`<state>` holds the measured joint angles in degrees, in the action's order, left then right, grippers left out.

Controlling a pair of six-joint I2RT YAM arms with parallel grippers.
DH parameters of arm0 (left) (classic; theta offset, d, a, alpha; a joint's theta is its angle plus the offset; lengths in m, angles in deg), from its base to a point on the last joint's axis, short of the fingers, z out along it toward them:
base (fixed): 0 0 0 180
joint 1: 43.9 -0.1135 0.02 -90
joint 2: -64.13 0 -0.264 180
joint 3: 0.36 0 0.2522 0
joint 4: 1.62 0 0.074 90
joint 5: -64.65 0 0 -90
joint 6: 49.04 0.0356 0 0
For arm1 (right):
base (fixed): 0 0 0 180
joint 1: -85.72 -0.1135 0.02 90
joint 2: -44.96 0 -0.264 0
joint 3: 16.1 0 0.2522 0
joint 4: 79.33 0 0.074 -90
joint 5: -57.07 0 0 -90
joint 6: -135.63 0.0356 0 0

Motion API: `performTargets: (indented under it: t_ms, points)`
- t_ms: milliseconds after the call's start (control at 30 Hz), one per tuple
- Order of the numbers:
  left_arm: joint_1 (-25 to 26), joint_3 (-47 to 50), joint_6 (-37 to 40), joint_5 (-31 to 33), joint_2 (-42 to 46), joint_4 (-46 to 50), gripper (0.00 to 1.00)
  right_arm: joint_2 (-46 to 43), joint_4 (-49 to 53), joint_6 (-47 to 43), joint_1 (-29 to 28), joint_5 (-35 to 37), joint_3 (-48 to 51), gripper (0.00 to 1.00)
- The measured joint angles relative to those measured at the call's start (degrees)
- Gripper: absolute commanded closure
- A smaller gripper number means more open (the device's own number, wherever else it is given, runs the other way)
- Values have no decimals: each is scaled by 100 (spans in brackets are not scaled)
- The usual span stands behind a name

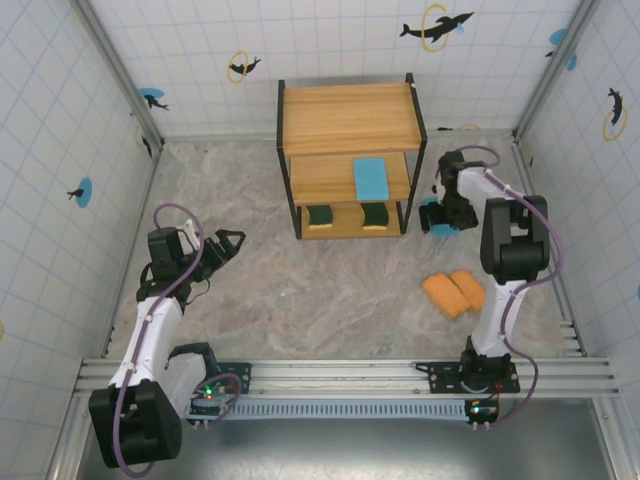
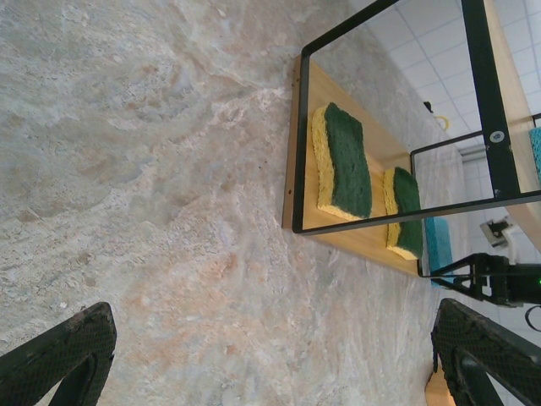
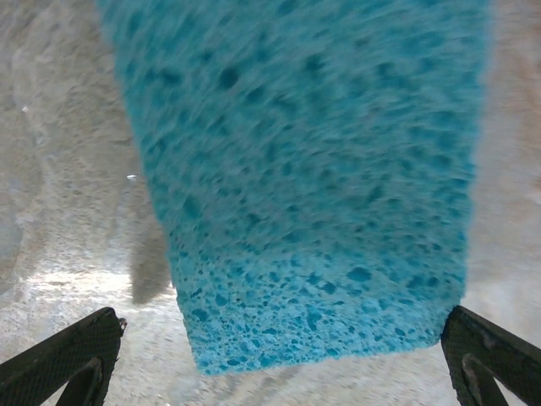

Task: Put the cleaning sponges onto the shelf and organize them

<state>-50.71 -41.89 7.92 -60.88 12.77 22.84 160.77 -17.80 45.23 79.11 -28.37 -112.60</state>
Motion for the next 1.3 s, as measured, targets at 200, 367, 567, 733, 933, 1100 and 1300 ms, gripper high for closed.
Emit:
performTargets:
  t_ms: [200,367,567,733,933,1100,1300]
  points:
    - [0,0,0,0,0,2,2,39,-153,116,-229,7,101,6]
    - [0,0,0,0,0,0,2,-184,-540,295,-140,-168,448,5]
    - [0,0,0,0,-2,0,2,-608,-739,393,-101,-442,870,1]
    - [0,0,0,0,-2,0,2,-898,-844,409,-22,-627,879,1]
    - [0,0,0,-2,-2,2,2,-1012,-968,538,214,-739,879,1]
    - [0,0,0,-35,7,0,2,-979,-1117,752,214,-719,879,1]
    - [0,66,-39,-225,151,-98,2,-798,-1357,1054,107,-590,879,1]
